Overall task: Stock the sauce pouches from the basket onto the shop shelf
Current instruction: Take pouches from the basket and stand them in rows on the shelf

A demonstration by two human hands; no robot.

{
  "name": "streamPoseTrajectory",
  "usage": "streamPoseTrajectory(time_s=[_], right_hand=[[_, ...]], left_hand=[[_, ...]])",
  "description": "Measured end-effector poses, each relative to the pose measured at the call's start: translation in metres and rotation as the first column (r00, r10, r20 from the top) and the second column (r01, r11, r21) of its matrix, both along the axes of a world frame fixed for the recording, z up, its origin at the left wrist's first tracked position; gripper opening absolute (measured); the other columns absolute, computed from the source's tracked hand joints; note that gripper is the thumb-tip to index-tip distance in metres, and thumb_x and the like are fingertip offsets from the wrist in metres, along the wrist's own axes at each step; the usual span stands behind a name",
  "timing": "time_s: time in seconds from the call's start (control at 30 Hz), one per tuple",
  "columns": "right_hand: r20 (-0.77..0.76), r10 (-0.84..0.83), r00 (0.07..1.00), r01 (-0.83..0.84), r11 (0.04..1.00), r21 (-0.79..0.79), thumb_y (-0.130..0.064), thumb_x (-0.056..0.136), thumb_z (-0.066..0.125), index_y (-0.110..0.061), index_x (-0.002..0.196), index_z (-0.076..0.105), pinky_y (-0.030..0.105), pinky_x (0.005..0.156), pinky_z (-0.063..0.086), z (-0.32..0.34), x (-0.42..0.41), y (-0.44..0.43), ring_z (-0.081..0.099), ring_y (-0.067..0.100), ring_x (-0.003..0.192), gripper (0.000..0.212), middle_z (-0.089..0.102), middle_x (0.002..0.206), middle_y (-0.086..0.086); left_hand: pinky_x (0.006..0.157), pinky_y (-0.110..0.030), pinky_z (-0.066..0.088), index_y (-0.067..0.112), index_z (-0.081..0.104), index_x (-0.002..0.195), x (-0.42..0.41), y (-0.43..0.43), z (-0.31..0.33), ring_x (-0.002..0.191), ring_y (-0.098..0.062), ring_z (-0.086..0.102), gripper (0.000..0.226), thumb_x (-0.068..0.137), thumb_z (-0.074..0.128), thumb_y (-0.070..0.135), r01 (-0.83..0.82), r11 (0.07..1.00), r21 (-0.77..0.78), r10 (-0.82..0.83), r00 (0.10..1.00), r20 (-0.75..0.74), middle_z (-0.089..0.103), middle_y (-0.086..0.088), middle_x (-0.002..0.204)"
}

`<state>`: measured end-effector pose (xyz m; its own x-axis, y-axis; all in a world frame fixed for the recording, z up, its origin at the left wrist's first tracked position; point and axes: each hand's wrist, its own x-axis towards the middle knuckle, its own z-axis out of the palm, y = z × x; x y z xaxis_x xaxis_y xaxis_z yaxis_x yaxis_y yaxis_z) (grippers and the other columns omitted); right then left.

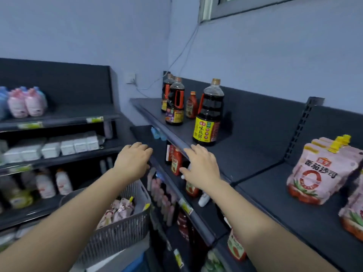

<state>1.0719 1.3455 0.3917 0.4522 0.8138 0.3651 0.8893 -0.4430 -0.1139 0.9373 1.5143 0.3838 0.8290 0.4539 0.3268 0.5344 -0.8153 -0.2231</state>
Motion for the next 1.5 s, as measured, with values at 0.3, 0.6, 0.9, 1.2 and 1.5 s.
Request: streamPoseTrajectory(time_s=[0.3,0.6,0.9,1.2,1.5], right_hand=[[-0.055,0.117,0.992,-0.123,0.985,-0.122,-0.041,0.085,0.06,-0.02,0.136,0.046,0.04,0.108,0.032,-0.051,-0.046,0.117,0.036,0.026,0.136,0.057,0.047,0.137,0.004],[-0.129,0.154,0.98,-0.184,0.945,-0.272,-0.046,0.085,0.061,-0.021,0.132,0.049,0.042,0.106,0.035,-0.114,-0.07,0.208,0.041,0.026,0.129,0.054,0.054,0.131,0.003],[-0.2,0.17,0.965,-0.243,0.868,-0.434,-0.041,0.087,0.06,-0.019,0.128,0.052,0.038,0.104,0.034,-0.181,-0.06,0.261,0.044,0.025,0.127,0.047,0.056,0.129,0.005],[-0.274,0.171,0.946,-0.316,0.669,-0.672,-0.038,0.087,0.06,-0.018,0.122,0.057,0.036,0.099,0.04,-0.252,-0.015,0.304,0.051,0.029,0.12,0.04,0.059,0.125,0.01],[-0.191,0.268,0.944,-0.281,0.349,-0.894,-0.038,0.088,0.055,-0.017,0.131,0.048,0.038,0.109,0.026,-0.329,0.014,0.32,0.038,0.03,0.13,0.049,0.052,0.135,0.012]], left_hand=[[0.096,-0.036,0.038,0.02,0.052,0.122,-0.087,0.094,-0.054,0.125,-0.022,0.044,0.038,0.086,0.058,0.031,-0.215,0.974,-0.068,0.206,0.971,-0.125,0.056,0.001,0.127],[0.095,-0.036,0.038,0.019,0.051,0.124,-0.122,0.169,-0.12,0.121,-0.022,0.046,0.035,0.089,0.051,0.018,-0.319,0.934,-0.163,0.28,0.933,-0.225,0.056,0.0,0.126],[0.1,-0.037,0.039,0.019,0.051,0.128,-0.12,0.216,-0.199,0.124,-0.023,0.046,0.041,0.088,0.056,0.027,-0.384,0.879,-0.281,0.277,0.893,-0.353,0.056,-0.003,0.129],[0.097,-0.038,0.041,0.021,0.055,0.121,-0.092,0.245,-0.277,0.116,-0.022,0.052,0.032,0.091,0.056,0.029,-0.493,0.764,-0.416,0.304,0.844,-0.441,0.06,-0.003,0.123],[0.098,-0.041,0.045,0.017,0.05,0.13,-0.071,0.25,-0.35,0.117,-0.027,0.052,0.042,0.088,0.055,0.014,-0.581,0.611,-0.538,0.235,0.782,-0.577,0.057,-0.01,0.126]])
